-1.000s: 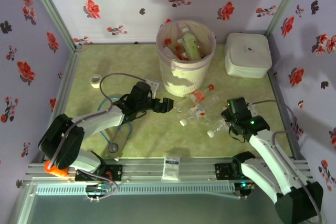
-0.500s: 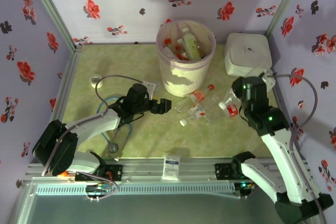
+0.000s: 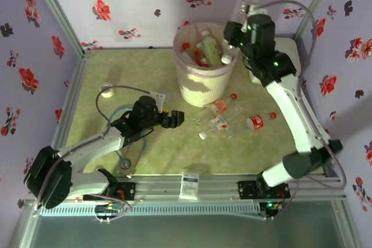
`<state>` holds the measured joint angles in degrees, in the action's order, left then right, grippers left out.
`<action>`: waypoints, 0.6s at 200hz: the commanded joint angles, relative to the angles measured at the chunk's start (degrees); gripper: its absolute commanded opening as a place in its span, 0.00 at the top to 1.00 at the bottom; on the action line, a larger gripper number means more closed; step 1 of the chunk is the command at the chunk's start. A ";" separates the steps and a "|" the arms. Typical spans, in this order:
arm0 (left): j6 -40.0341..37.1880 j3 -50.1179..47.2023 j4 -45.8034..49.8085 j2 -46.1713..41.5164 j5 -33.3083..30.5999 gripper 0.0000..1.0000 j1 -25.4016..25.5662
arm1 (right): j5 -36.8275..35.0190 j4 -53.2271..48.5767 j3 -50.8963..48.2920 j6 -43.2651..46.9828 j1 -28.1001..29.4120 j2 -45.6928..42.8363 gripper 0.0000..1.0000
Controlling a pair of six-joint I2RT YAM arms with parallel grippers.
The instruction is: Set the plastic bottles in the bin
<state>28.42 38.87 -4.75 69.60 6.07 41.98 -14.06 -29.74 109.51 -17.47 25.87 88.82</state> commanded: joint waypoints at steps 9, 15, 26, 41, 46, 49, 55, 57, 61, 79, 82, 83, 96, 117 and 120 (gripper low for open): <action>-0.11 -0.37 1.85 -1.60 -1.93 0.07 -0.40 | 2.31 -11.59 15.32 10.71 0.91 12.61 0.56; -0.08 -0.38 1.98 -1.79 -2.02 0.07 -0.40 | 2.53 -13.36 18.21 11.32 0.85 15.31 0.56; -0.12 -0.37 2.29 -2.12 -2.09 0.07 -0.40 | 2.78 -15.58 22.36 12.54 0.93 19.44 0.55; -0.30 -0.43 3.15 -3.11 -2.43 0.07 -0.40 | 2.47 -17.43 25.76 13.72 1.02 23.41 0.54; -0.32 -0.57 3.53 -3.58 -2.66 0.07 -0.40 | 1.91 -17.64 26.15 13.95 0.94 24.26 0.54; -0.30 -0.69 3.72 -3.83 -2.76 0.07 -0.40 | 1.71 -17.64 26.18 14.18 0.94 24.68 0.54; -0.30 -1.00 4.11 -4.45 -3.06 0.07 -0.40 | 1.26 -17.70 26.19 14.66 0.99 25.35 0.54; -0.26 -1.04 4.24 -4.69 -3.12 0.07 -0.40 | 1.24 -17.87 26.19 14.84 0.95 25.53 0.54; -0.23 -1.28 4.37 -5.19 -3.34 0.07 -0.40 | 1.15 -18.22 26.16 15.11 0.94 25.99 0.54; 0.02 -2.59 4.83 -6.94 -4.25 0.07 -0.40 | 0.81 -20.66 25.77 16.03 0.93 27.23 0.53; 0.12 -2.77 4.80 -7.20 -4.37 0.07 -0.40 | 0.63 -21.10 25.61 16.21 0.94 27.40 0.53; 0.13 -2.81 4.82 -7.25 -4.42 0.07 -0.40 | 0.58 -21.17 25.55 16.23 0.94 27.43 0.53; 0.33 -3.37 4.75 -7.64 -4.69 0.07 -0.40 | -0.60 -23.23 24.75 15.84 0.81 28.34 0.52; 0.31 -3.23 4.82 -7.32 -4.81 0.07 -0.40 | -0.32 -26.99 24.59 12.96 0.36 29.93 0.50; 0.31 -3.15 4.77 -7.23 -4.74 0.07 -0.40 | 0.07 -27.56 24.68 12.63 0.28 30.11 0.50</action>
<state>28.42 36.23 -1.13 62.65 2.85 41.98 -12.93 -51.66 133.43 -3.42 26.68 117.89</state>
